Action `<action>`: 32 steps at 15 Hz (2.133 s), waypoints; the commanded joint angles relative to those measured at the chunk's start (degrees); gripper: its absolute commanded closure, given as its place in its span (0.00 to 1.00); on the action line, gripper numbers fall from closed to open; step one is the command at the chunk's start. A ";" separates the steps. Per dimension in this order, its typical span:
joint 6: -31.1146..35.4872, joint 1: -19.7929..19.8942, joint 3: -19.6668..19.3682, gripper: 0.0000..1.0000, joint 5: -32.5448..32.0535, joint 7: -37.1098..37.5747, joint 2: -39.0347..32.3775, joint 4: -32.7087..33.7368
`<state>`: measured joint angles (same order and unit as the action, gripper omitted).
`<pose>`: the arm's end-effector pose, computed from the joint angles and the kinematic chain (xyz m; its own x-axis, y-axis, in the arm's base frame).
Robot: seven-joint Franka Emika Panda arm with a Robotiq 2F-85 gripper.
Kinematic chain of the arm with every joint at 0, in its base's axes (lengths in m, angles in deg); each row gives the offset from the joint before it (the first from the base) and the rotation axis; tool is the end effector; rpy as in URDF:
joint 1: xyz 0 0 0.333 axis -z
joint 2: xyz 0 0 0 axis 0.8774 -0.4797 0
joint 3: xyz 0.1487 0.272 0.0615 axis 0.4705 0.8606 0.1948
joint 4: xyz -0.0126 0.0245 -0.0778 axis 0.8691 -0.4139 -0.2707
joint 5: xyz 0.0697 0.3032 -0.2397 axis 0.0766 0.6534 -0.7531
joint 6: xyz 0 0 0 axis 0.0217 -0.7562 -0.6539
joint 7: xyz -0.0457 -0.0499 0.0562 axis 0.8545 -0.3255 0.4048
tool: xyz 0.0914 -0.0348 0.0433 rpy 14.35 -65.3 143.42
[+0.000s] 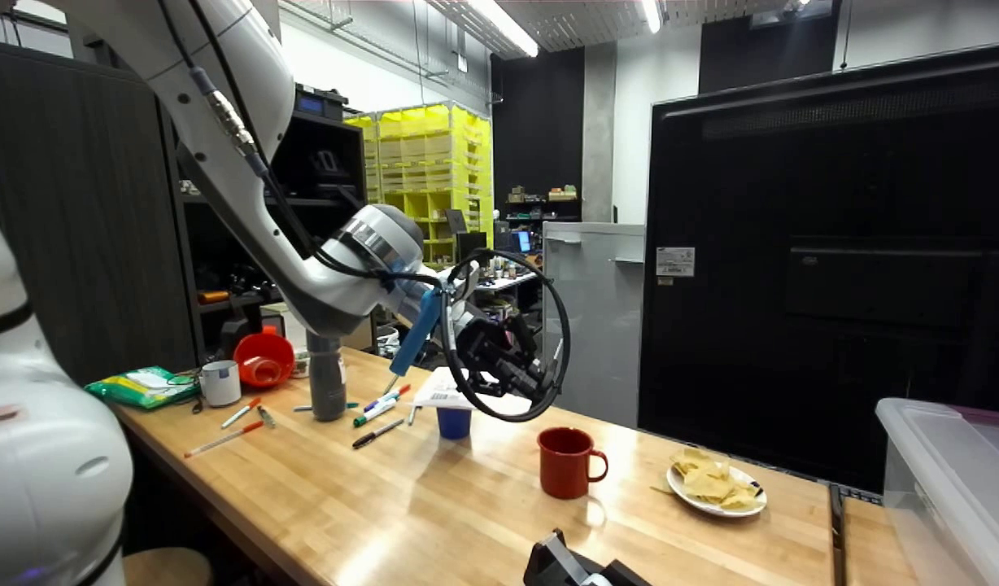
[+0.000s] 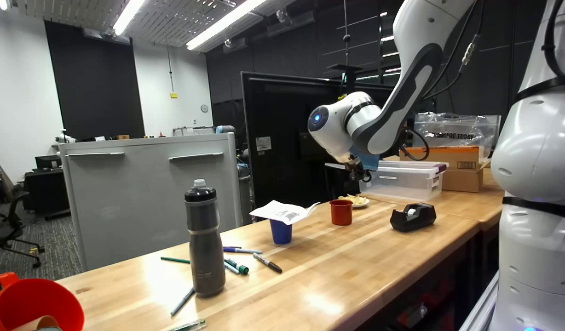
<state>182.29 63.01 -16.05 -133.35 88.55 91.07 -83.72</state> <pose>0.4252 -0.0611 0.3483 0.9829 0.1838 -0.0097 0.1027 -0.5039 0.8576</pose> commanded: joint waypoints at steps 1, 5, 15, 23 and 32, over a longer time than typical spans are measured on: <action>-5.28 -0.95 0.67 0.94 0.04 -2.08 -0.60 -0.41; -12.73 -1.08 1.26 0.94 -0.59 0.61 -3.14 1.26; -18.75 -1.34 0.80 0.94 1.03 -4.34 -10.63 7.90; -26.24 -1.57 0.97 0.94 0.80 0.87 -16.18 13.97; -36.26 -1.39 0.57 0.94 0.18 0.71 -23.66 20.98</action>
<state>149.39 62.29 -15.20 -133.24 89.24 69.83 -65.41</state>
